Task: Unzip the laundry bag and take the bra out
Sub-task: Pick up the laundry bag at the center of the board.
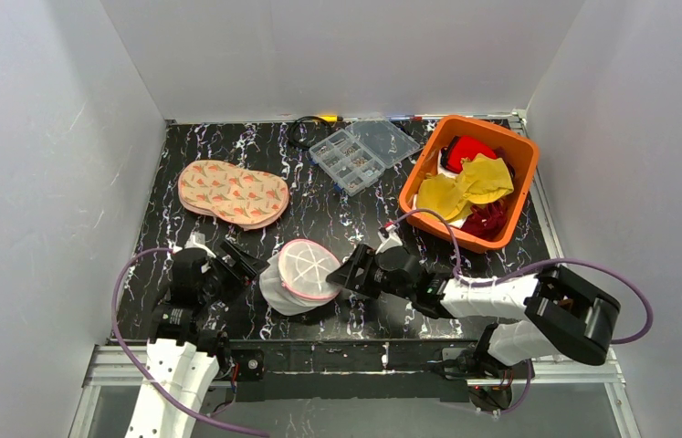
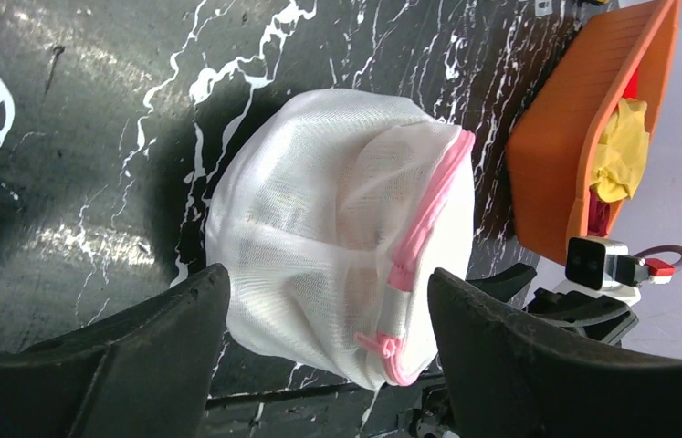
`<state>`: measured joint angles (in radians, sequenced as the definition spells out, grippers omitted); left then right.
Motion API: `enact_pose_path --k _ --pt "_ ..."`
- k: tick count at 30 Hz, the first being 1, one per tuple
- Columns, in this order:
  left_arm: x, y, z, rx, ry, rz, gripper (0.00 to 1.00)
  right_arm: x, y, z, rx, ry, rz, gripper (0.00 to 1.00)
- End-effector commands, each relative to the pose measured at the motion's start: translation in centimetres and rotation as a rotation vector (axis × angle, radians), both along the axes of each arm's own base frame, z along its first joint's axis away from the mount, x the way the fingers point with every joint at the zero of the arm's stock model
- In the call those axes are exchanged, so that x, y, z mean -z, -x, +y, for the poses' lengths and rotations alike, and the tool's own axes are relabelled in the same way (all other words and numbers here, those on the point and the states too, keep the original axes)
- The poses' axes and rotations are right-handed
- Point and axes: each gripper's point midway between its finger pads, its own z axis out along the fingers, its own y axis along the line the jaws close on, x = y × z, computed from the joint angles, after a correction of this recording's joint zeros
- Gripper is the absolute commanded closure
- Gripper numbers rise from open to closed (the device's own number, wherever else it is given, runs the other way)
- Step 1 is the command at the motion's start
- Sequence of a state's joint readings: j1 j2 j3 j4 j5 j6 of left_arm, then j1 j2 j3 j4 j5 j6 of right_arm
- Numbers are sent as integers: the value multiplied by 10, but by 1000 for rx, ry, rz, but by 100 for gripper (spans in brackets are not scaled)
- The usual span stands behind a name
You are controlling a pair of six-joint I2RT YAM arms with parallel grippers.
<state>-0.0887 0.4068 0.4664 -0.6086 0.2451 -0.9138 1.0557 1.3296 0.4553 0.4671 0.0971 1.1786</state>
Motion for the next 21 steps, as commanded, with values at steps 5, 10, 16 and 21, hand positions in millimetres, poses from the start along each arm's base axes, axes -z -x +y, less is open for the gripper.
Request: enact_pose_path --k 5,10,16,21 --pt "-3 14 -6 30 25 51 21 -16 -3 24 -20 -113 16 44" --pt "-22 7 -6 53 7 -14 22 -27 -2 23 -55 -104 -34 72" --pt "-44 -18 -15 100 24 -69 23 -55 -2 1 -51 -45 -144 99" --pt "-51 -30 -25 173 31 -128 21 -55 5 -34 -48 56 -202 99"
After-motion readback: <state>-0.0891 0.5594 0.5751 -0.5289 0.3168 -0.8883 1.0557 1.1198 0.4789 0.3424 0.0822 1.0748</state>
